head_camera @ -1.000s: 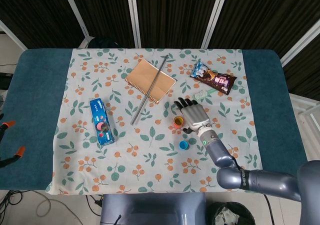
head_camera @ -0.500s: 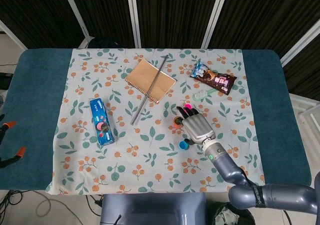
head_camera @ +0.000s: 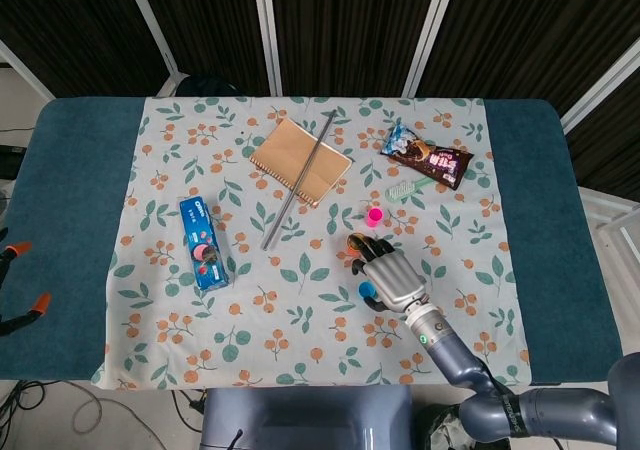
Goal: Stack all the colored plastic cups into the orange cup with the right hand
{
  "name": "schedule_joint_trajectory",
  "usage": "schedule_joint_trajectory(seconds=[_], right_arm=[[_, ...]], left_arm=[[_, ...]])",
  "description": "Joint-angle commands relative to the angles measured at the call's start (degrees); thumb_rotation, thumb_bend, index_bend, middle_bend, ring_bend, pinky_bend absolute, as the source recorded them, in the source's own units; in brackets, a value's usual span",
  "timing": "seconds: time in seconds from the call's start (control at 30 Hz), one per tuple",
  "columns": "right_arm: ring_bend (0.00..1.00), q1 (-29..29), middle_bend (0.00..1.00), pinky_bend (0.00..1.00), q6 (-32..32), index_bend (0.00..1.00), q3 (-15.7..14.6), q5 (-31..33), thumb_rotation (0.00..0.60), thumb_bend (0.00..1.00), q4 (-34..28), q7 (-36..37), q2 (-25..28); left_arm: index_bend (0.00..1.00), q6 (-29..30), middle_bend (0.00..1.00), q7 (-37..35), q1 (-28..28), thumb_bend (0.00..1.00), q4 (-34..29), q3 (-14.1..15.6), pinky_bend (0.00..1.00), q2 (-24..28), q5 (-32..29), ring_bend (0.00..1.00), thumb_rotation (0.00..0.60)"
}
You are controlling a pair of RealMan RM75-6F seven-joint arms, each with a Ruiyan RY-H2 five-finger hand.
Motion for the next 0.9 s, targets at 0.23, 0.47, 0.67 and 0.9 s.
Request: schedule_joint_trajectory(seconds=[0.23,0.47,0.67,0.9], right_arm=[[0.09,-1.24,0.00,0.17,-0.66,0.41,0.62,-0.38,0.600,0.36,1.23,0.42,-0.30],[0.10,-2.07,0.00,0.17,-0.88,0.41,0.88,-1.26,0.600,0.35,0.46,0.55,0.49],[0.10,-2.63,0.00,0.17,-1.57,0.41,1.07,-1.10,0.600,0.36,0.43,0.52,0.72],[0.10,-3.16,0.00,0.17,-1.91,0.41,1.28,-1.42,0.600,0.36,1.02,0.79,0.43]], left_arm=[[0.21,0.02,0.01,0.09,0.01,0.24,0.00,0.04,0.00,-0.02,0.04,0.00,0.600],[0.21,-0.03,0.01,0.32,0.00,0.24,0.07,0.14,0.00,-0.09,0.14,0.00,0.600],[0.21,-0.01,0.01,0.27,0.03,0.24,0.05,0.12,0.00,-0.06,0.10,0.00,0.600],[0.21,-0.05,0.01,0.36,0.00,0.24,0.08,0.12,0.00,-0.08,0.08,0.00,0.600]])
